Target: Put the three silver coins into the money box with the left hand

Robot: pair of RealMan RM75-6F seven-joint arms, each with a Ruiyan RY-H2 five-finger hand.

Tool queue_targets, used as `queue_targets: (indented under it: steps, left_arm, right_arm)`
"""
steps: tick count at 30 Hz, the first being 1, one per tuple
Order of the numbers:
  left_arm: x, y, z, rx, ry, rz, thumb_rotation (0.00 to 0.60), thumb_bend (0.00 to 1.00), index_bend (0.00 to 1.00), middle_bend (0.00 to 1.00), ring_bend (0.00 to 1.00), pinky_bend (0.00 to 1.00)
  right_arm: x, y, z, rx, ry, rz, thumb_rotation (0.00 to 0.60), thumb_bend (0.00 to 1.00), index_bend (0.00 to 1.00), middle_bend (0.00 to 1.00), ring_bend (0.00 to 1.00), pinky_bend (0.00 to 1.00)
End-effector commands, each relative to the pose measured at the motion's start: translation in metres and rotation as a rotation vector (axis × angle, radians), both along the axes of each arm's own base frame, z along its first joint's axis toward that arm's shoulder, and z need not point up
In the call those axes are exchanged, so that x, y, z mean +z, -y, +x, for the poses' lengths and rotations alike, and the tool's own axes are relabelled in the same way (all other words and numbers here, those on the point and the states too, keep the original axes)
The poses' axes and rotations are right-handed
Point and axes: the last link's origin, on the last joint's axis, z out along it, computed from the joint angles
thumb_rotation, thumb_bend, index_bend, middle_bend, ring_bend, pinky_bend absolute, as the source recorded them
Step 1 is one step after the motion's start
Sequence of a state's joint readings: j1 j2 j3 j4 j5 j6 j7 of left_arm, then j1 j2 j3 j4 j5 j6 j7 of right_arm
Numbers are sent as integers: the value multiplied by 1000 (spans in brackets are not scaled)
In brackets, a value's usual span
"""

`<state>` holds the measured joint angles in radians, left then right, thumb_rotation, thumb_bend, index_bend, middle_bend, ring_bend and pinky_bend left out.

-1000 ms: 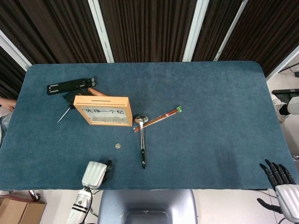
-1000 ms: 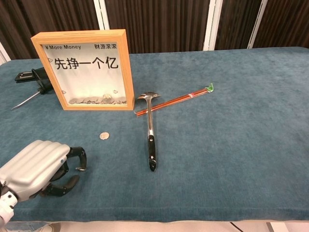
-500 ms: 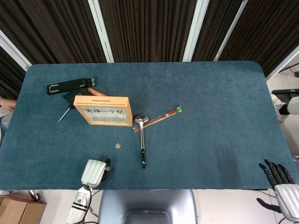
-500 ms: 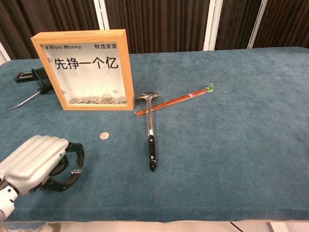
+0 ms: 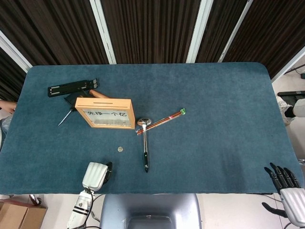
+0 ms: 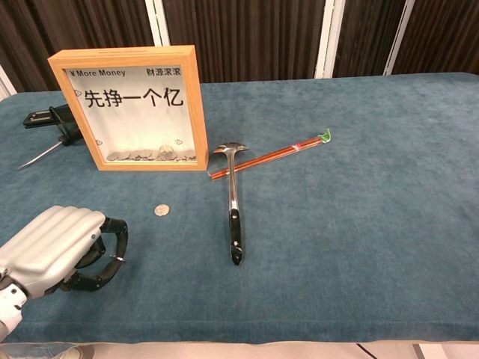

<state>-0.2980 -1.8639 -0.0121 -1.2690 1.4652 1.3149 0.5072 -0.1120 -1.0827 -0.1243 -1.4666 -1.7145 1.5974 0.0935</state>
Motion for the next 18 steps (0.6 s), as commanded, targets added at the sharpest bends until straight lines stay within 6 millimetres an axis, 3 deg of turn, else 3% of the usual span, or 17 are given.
queue_targets:
  steps: [1, 5, 9, 12, 18]
  left_arm:
    - [0, 0, 0, 1, 0, 0, 600, 450, 614, 1000, 1000, 1000]
    - [0, -1, -1, 1, 0, 1, 600, 459, 619, 1000, 1000, 1000]
    - [18, -13, 7, -18, 25, 53, 600, 471, 622, 1000, 1000, 1000]
    - [52, -30, 26, -45, 74, 117, 600, 473, 620, 1000, 1000, 1000]
    - [151, -72, 91, -63, 186, 220, 600, 490, 610, 1000, 1000, 1000]
  right_arm:
    - [0, 0, 0, 0, 0, 0, 600, 53, 0, 0, 0, 0]
    - [0, 0, 0, 0, -1, 1, 600, 53, 0, 0, 0, 0]
    - [0, 1, 0, -2, -1, 2, 600, 53, 0, 0, 0, 0]
    - [0, 1, -1, -3, 0, 0, 600, 53, 0, 0, 0, 0]
    - [0, 3, -2, -12, -1, -1, 600, 53, 0, 0, 0, 0]
